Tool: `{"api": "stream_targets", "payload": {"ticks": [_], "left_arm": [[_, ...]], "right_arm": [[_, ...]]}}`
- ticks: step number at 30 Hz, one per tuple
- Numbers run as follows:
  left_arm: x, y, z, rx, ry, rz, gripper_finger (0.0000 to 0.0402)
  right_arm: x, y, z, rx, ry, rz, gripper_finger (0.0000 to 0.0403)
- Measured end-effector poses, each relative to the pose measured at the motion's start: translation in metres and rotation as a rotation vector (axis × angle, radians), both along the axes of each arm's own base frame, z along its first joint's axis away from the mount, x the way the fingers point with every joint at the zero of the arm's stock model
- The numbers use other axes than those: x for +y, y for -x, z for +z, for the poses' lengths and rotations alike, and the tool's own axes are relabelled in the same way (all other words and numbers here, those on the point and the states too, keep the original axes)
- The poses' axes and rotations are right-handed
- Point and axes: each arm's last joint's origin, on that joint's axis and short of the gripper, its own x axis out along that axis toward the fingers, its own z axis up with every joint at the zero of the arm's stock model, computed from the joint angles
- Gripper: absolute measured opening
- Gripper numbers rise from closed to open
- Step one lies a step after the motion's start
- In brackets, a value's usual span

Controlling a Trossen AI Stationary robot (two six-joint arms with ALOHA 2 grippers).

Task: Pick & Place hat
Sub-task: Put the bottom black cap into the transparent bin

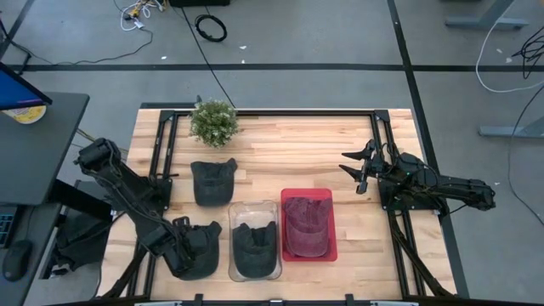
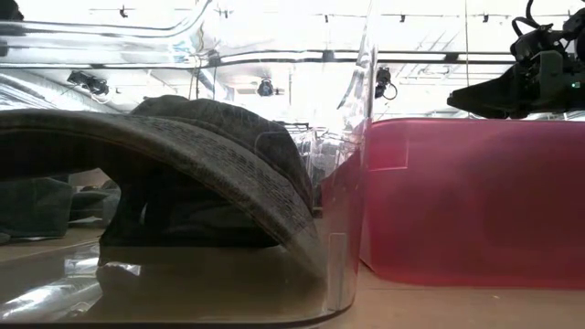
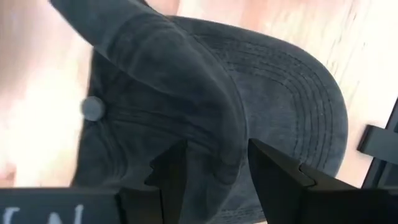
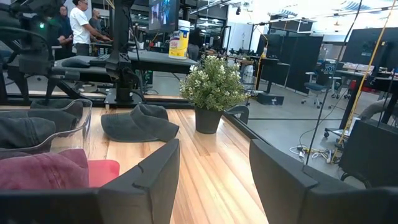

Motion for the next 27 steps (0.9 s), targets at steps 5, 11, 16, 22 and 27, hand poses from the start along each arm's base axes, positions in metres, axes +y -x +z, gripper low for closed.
{"api": "stream_targets", "payload": {"ticks": [5, 11, 16, 22, 27], "left_arm": [[-0.003, -0.003, -0.007, 0.018, 0.002, 0.021, 0.0172], [-0.005, -0.004, -0.013, 0.044, -0.003, 0.045, 0.0155], [-0.007, -0.003, -0.014, 0.079, 0.019, 0.033, 0.0074], [-0.007, -0.002, -0.014, 0.111, 0.044, 0.045, 0.0011], [-0.006, -0.002, -0.007, 0.105, -0.022, 0.013, 0.0008]], "right_arm": [[0.000, 0.000, 0.000, 0.000, 0.000, 0.000, 0.0199], [0.000, 0.000, 0.000, 0.000, 0.000, 0.000, 0.0199], [0.000, 0.000, 0.000, 0.000, 0.000, 0.000, 0.0199], [0.000, 0.000, 0.000, -0.001, 0.000, 0.000, 0.0199], [0.000, 0.000, 0.000, 0.000, 0.000, 0.000, 0.0199]]}}
